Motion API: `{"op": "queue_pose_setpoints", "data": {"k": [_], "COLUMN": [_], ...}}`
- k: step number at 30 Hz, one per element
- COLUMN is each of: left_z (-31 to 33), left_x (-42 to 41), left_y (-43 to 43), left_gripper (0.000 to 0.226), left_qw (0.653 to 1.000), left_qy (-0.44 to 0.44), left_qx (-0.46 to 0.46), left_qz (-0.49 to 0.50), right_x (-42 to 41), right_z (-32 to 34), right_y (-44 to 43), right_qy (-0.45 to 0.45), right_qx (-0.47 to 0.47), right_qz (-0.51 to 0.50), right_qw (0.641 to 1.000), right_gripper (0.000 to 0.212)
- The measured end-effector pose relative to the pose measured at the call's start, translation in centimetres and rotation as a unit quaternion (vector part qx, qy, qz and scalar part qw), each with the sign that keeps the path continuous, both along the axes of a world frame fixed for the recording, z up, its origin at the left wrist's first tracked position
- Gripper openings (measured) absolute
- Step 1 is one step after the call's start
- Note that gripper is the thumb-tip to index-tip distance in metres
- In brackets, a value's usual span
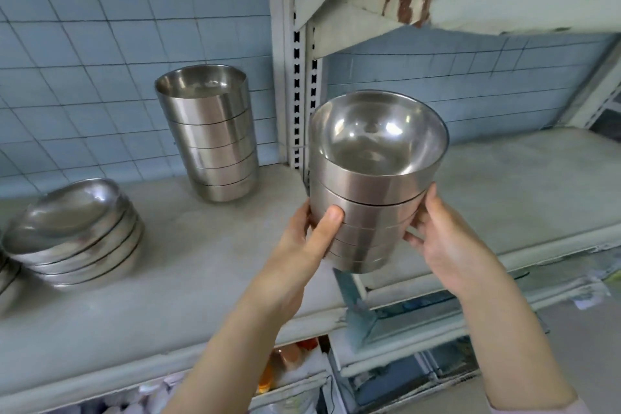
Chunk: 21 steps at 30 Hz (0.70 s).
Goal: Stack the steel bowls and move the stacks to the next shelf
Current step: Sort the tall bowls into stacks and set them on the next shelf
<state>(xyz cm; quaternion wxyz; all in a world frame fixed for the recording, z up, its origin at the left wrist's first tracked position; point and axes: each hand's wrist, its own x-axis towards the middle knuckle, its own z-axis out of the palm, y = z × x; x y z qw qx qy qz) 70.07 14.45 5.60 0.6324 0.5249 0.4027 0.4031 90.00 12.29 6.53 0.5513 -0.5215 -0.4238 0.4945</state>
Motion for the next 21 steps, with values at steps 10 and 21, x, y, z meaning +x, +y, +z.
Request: {"op": "queue_pose_setpoints", "data": {"k": [10, 21], "left_z": [-1.2, -3.1], "left_x": [9.9, 11.5], "left_y": [-1.1, -1.3], "left_gripper": [0.045, 0.103], "left_qw": [0.993, 0.967], "left_qy": [0.1, 0.224], "left_qx": [0.011, 0.107], "left_qz": [0.056, 0.051], "right_x": [10.3, 12.5], "right_z": [-1.1, 0.7], "right_y": [0.8, 1.3], "right_qy": [-0.023, -0.152], "right_qx": [-0.012, 0.124], "right_qz": [0.065, 0.101], "right_qw": [0.998, 0.975], "right_gripper": [0.056, 0.123]}}
